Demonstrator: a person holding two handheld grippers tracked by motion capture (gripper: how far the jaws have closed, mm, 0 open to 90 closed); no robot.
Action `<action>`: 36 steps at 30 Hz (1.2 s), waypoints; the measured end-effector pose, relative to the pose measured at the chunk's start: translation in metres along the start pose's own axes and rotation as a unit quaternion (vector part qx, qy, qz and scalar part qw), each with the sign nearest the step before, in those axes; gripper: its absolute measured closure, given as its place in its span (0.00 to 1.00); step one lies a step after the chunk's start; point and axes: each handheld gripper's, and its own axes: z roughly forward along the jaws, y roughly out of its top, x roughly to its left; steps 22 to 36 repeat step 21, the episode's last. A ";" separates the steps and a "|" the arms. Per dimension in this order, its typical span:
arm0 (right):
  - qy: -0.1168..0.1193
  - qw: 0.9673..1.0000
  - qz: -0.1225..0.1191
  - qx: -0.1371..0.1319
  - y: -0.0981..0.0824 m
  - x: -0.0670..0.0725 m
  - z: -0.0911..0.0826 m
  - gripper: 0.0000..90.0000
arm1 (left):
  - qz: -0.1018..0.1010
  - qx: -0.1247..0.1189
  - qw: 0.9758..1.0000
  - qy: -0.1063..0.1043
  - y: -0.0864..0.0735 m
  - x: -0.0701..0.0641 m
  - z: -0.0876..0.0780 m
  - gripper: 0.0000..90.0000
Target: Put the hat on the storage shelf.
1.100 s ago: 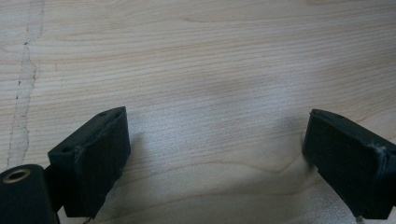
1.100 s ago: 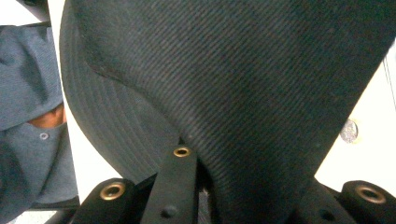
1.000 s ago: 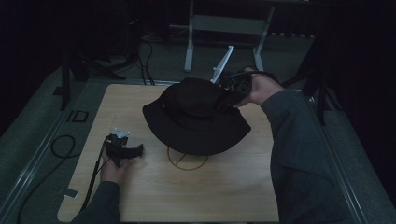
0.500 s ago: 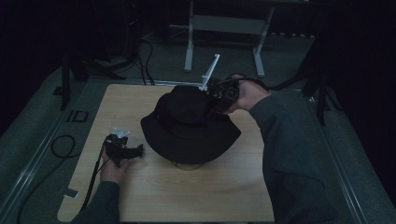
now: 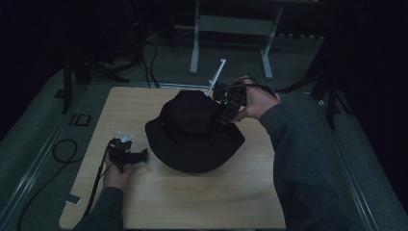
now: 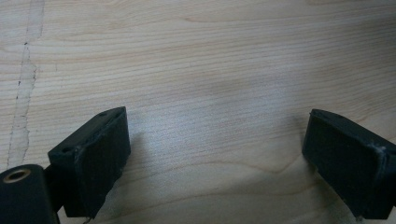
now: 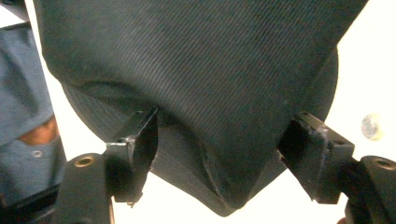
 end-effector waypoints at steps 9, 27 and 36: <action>-0.011 1.000 0.000 -0.005 -0.015 0.001 -0.011 0.31 | 0.000 0.001 1.000 -0.001 0.000 0.000 0.000 0.09; -0.032 0.999 0.018 -0.012 -0.049 -0.003 -0.015 0.25 | 0.000 0.001 1.000 0.000 0.000 0.000 0.000 0.09; -0.032 0.999 0.018 -0.012 -0.049 -0.003 -0.015 0.25 | 0.000 0.001 1.000 0.000 0.000 0.000 0.000 0.09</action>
